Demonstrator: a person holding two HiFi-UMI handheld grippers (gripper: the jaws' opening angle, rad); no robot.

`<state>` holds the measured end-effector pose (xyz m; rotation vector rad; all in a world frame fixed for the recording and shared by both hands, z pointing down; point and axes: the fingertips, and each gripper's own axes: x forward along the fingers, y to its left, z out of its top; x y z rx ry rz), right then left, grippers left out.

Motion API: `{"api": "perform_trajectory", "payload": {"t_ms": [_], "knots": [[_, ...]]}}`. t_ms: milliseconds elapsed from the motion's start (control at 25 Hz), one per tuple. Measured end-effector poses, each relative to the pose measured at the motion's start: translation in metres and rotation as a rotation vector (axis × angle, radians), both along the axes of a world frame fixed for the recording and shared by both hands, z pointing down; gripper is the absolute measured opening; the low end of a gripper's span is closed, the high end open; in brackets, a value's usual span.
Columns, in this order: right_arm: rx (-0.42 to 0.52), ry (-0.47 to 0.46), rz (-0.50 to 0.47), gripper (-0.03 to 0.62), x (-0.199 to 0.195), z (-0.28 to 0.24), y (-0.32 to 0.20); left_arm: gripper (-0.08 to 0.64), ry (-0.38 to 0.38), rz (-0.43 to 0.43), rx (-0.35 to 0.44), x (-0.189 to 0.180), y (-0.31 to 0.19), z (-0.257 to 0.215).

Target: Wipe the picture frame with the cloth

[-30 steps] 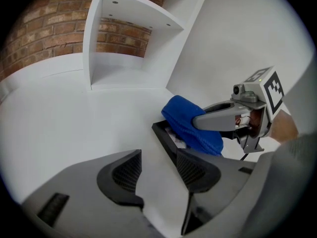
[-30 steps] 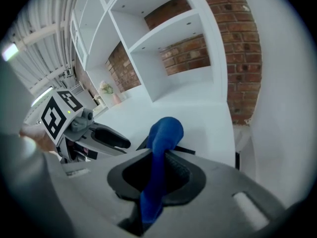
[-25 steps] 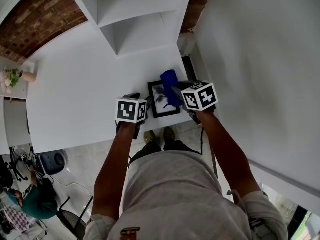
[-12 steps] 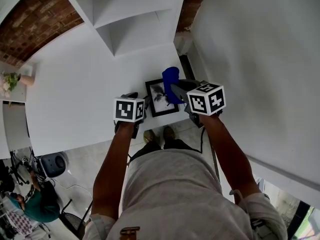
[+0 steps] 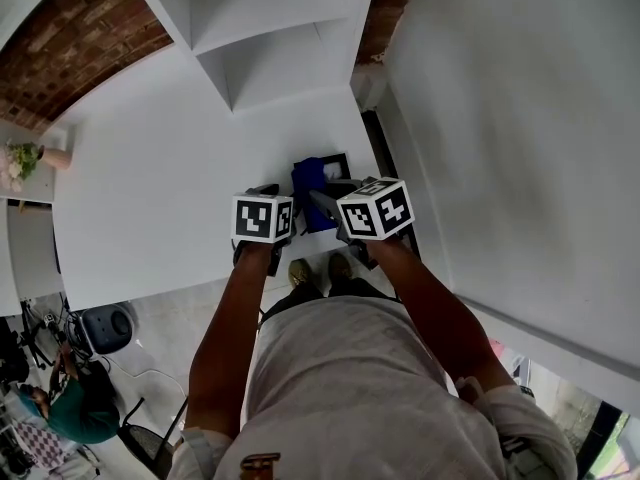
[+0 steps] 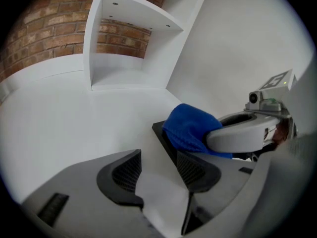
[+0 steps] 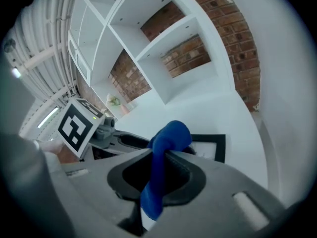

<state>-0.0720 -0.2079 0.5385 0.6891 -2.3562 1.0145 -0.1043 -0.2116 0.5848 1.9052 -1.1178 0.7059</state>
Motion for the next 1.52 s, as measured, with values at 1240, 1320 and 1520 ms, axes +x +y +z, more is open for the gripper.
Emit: {"api": "perform_trajectory", "payload": {"t_ms": [1240,1320,1520], "knots": [[0.100,0.047,0.113,0.048,0.071,-0.034,0.007,0.219,-0.004,-0.003,0.009,-0.002,0.002,-0.002],[0.088,0.013,0.096,0.048,0.055,-0.038,0.015,0.219,-0.004,-0.001,0.009,-0.002,0.002,-0.003],[0.026,-0.031,0.049,0.048,0.021,-0.028,0.037,0.219,-0.004,-0.002,0.012,-0.002,0.002,-0.003]]}}
